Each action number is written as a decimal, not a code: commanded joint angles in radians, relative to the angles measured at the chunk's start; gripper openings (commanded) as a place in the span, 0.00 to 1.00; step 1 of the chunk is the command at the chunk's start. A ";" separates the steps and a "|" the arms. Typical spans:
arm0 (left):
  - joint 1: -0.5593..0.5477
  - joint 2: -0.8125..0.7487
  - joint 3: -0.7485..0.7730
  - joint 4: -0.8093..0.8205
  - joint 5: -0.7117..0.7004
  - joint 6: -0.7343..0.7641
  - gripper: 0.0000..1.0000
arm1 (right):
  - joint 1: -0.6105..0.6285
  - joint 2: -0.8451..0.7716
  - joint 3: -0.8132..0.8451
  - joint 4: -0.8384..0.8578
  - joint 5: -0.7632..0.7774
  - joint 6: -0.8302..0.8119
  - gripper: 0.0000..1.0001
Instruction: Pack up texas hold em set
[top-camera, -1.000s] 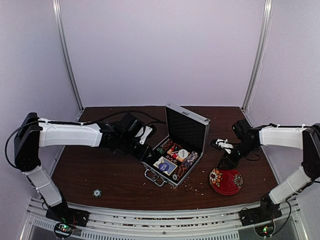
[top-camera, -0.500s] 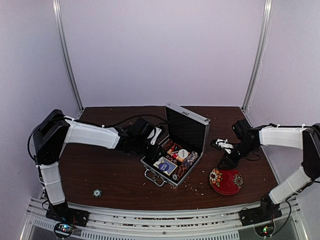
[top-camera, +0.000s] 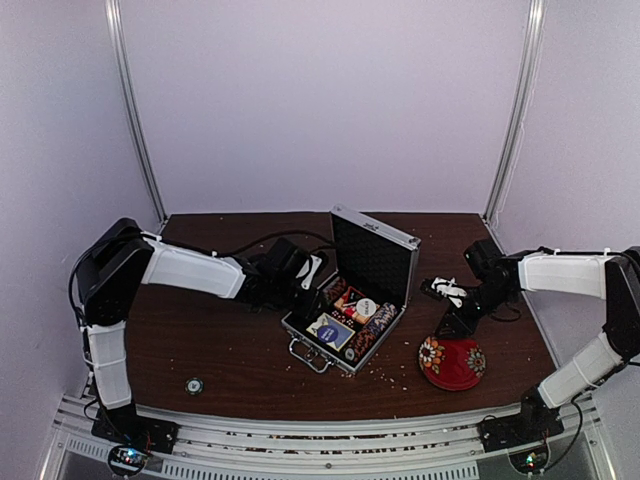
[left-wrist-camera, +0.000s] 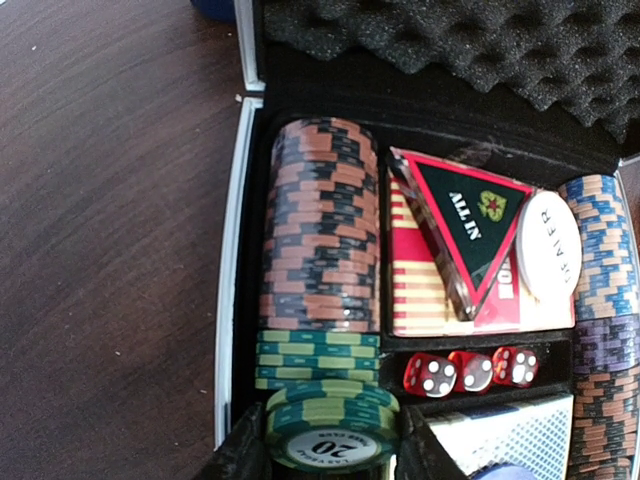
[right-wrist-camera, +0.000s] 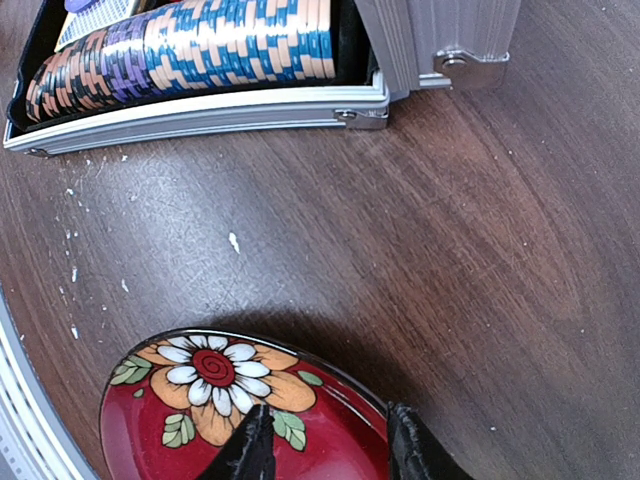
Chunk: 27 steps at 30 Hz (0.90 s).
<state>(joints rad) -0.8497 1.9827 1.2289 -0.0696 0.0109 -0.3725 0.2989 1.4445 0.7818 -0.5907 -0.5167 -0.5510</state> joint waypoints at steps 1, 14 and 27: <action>0.006 0.016 0.026 0.063 -0.021 0.007 0.44 | 0.008 0.004 0.023 -0.007 0.001 -0.003 0.39; 0.006 -0.052 0.008 0.003 -0.015 0.003 0.57 | 0.008 0.001 0.023 -0.007 0.000 -0.002 0.39; 0.003 -0.323 -0.126 -0.531 -0.117 -0.046 0.63 | 0.007 -0.011 0.026 -0.011 -0.002 -0.007 0.39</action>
<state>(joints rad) -0.8497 1.6917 1.1816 -0.3599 -0.0410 -0.3843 0.2989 1.4445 0.7818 -0.5915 -0.5175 -0.5510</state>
